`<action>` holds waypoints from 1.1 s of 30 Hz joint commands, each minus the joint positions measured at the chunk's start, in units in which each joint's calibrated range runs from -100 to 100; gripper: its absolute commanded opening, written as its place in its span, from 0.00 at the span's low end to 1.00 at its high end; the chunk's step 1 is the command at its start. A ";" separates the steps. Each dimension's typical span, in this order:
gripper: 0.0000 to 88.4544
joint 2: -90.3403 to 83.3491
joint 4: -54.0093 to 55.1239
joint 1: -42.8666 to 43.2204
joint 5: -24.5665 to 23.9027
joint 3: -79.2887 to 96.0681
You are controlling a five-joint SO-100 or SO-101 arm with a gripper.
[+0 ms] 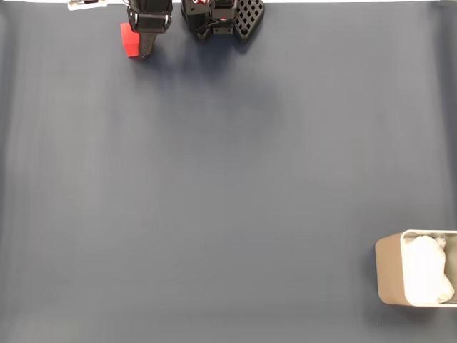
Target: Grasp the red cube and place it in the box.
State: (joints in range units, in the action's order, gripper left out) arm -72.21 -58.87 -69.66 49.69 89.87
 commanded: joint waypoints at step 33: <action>0.15 16.06 1.66 17.53 1.47 -36.68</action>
State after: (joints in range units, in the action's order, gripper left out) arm -57.01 -58.07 -55.12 50.18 57.87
